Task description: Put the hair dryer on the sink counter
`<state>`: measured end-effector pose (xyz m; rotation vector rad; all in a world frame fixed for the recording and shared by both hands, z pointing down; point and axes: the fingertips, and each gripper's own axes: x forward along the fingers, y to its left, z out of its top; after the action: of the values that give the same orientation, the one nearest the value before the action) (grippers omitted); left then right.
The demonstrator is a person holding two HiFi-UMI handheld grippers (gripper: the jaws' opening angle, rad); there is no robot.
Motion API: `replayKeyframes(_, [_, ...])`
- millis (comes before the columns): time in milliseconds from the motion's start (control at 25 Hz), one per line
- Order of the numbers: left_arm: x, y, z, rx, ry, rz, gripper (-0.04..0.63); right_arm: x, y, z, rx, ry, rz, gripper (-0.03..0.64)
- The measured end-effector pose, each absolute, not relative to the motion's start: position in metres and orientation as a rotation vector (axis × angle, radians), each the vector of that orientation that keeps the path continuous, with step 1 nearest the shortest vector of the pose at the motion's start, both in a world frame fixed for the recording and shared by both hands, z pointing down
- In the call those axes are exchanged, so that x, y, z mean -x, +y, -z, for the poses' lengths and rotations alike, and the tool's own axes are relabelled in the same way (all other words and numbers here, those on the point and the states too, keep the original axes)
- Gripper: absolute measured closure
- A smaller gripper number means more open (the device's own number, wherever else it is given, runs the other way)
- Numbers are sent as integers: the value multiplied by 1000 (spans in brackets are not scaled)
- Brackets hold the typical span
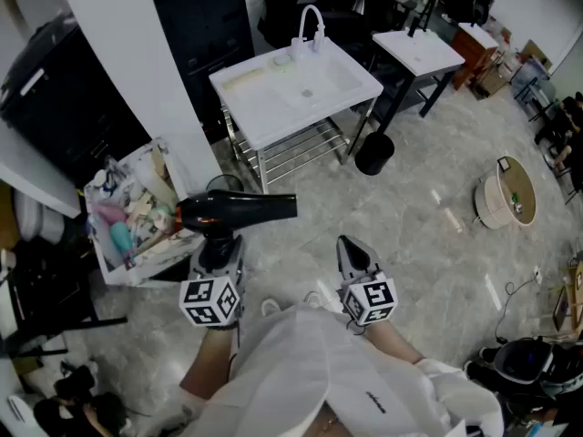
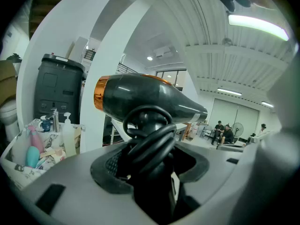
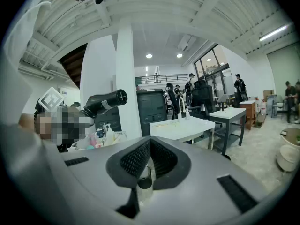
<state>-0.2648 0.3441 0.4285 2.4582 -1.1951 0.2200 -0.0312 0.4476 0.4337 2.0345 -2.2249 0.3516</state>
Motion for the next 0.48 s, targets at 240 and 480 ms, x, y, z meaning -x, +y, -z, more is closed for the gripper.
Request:
replayKeyframes(240, [270, 343, -429, -2456, -1198, -211, 341, 38, 445, -435, -2032, -2239, -360, 600])
replayKeyframes(480, [278, 342, -431, -2455, -1196, -196, 341, 47, 441, -439, -2027, -2254, -390, 600])
